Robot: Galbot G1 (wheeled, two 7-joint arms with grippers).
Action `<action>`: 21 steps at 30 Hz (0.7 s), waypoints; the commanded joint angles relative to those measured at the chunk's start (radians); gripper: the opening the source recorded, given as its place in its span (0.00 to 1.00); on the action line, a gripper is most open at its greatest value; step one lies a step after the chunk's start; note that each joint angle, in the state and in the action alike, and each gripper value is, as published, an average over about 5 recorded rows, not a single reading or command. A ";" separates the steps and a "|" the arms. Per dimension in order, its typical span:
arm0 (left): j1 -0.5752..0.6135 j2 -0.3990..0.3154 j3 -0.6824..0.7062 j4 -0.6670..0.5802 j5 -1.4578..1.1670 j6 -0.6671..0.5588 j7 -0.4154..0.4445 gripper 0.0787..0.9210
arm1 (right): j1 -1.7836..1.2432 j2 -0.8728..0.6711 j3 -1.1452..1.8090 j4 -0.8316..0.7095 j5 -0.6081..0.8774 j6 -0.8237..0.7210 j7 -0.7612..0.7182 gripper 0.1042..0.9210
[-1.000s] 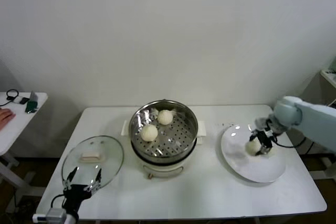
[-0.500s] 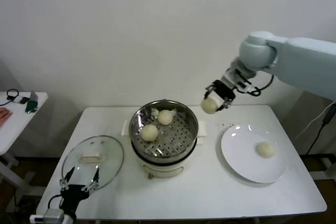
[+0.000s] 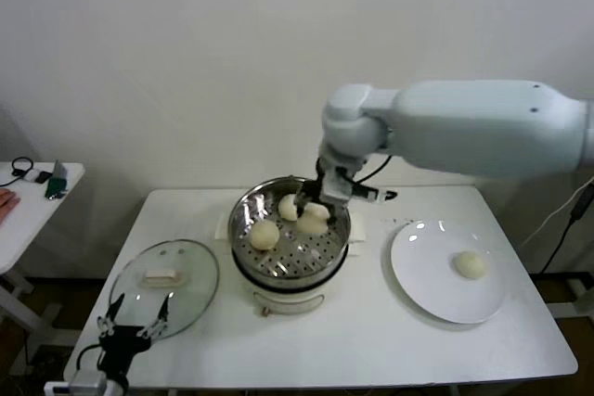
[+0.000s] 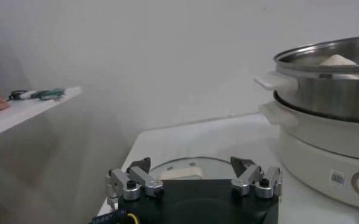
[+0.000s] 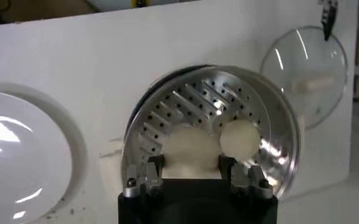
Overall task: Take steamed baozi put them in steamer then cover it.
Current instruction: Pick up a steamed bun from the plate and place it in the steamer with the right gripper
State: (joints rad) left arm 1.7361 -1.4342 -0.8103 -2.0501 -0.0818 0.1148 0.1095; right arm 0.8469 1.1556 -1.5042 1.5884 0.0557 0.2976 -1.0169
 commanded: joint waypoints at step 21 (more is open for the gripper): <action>0.002 0.002 -0.003 0.012 -0.004 -0.016 -0.002 0.88 | -0.217 0.100 0.015 -0.121 -0.118 0.029 0.047 0.82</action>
State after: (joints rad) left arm 1.7368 -1.4338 -0.8142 -2.0382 -0.0865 0.0995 0.1077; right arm 0.6408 1.2625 -1.4943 1.4857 -0.0667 0.3203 -0.9778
